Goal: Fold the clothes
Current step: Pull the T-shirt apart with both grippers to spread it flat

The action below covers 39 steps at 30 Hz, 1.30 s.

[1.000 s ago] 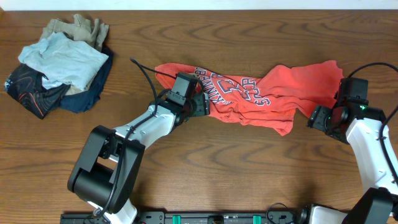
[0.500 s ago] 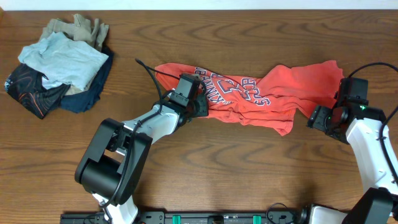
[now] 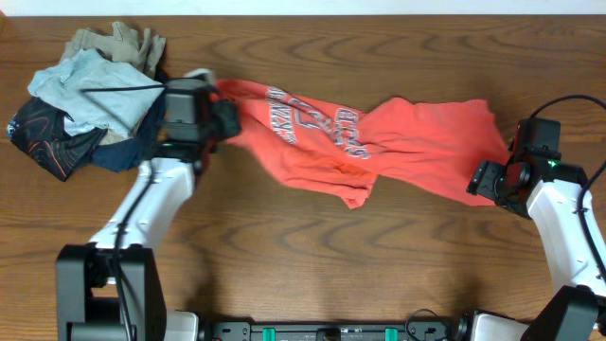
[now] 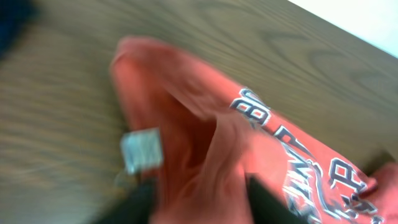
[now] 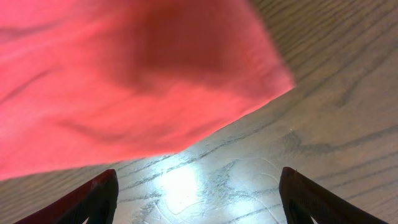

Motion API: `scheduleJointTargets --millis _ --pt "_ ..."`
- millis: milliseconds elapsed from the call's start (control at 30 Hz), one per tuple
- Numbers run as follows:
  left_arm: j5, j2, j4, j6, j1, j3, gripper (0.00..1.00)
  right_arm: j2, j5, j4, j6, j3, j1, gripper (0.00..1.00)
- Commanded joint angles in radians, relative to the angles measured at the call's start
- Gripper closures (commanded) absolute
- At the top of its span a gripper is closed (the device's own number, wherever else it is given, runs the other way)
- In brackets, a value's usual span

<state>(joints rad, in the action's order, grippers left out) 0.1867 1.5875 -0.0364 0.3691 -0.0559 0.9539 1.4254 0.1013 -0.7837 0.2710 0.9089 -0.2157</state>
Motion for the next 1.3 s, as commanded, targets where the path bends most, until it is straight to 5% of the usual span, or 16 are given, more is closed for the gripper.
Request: scheduleJointTargets --millis 0,300,533,833,1033,1133,1267 --pt "0.101 0.007 -0.074 -0.012 0.025 0.009 0.02 -0.013 0.0 0.005 0.013 0.012 -0.004 0.19" --pt "0.229 0.008 -0.365 0.072 -0.095 -0.002 0.02 -0.013 -0.001 0.003 0.013 0.012 -0.004 0.18" --pt "0.22 0.042 -0.342 0.137 -0.255 -0.017 0.02 -0.013 -0.001 0.002 0.013 0.012 -0.004 0.18" --pt "0.221 0.191 -0.288 0.37 -0.377 -0.017 0.02 -0.013 -0.001 -0.013 0.013 0.012 -0.003 0.18" --pt "0.22 0.227 -0.179 0.385 -0.402 -0.017 0.03 -0.013 -0.001 -0.013 0.013 0.012 -0.003 0.18" --pt "0.208 0.227 -0.126 0.385 -0.402 -0.017 0.35 -0.013 -0.001 -0.013 0.012 0.012 -0.003 0.17" --pt "0.098 0.227 -0.137 0.346 -0.399 -0.017 0.94 -0.013 0.0 -0.01 0.011 0.012 -0.003 0.16"
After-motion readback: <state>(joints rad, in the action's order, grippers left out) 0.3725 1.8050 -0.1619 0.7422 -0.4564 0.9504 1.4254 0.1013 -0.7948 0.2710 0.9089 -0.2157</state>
